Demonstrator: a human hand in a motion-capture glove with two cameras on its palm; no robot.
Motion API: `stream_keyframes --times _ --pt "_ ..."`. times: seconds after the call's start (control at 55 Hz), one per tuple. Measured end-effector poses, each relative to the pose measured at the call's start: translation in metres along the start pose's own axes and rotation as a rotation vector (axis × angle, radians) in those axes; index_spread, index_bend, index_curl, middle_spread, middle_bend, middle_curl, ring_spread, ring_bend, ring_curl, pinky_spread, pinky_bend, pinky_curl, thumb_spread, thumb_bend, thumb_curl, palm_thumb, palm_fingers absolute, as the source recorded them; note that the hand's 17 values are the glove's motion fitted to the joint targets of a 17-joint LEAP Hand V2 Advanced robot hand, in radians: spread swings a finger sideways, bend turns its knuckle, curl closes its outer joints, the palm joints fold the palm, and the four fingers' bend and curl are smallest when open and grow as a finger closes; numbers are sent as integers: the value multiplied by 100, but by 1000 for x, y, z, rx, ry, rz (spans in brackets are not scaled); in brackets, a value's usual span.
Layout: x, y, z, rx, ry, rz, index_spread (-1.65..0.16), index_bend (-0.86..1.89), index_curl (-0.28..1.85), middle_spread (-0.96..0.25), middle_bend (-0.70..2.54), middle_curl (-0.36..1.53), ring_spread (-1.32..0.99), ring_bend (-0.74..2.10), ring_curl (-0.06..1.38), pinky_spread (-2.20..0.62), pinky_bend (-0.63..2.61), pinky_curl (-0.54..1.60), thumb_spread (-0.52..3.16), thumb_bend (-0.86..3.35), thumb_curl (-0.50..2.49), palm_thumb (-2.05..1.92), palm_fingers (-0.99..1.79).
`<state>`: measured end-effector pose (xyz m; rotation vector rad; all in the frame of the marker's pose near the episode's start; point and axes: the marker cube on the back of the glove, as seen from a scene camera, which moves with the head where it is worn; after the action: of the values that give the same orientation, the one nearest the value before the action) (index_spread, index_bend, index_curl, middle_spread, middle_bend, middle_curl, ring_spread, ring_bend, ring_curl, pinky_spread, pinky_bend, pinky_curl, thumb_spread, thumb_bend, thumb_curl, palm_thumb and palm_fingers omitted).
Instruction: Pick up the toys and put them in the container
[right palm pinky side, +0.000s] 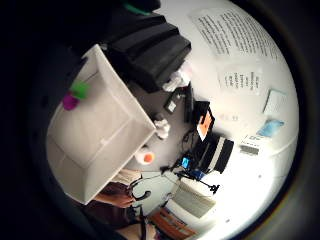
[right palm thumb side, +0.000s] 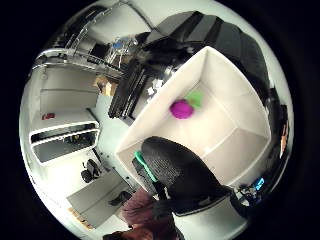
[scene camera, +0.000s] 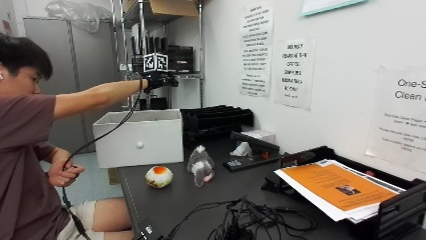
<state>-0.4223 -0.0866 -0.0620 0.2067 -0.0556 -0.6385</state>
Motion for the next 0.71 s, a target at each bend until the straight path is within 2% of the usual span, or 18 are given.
stream_keyframes --times 0.036,0.109,0.291,0.4,0.582,0.709 --pt "11 8 -4 -23 29 17 -21 2 45 -2 15 40 -4 55 30 -4 101 41 104 -9 53 -10 -39" --pt "48 32 -14 -116 127 165 -21 1 38 -1 13 38 -1 48 28 -1 95 38 106 -10 47 -13 -41" --pt "110 62 -31 -71 112 286 -21 2 26 0 12 33 1 41 26 2 87 35 109 -9 36 -13 -36" --pt "130 62 -26 -148 153 361 -21 3 22 0 11 30 2 38 26 2 84 35 110 -9 32 -12 -34" --pt "203 105 15 -186 83 424 -21 4 18 0 12 27 2 36 27 2 80 34 111 -8 27 -11 -31" --pt "243 129 70 -231 18 443 -21 4 15 0 13 26 2 36 28 3 78 33 113 -6 25 -7 -29"
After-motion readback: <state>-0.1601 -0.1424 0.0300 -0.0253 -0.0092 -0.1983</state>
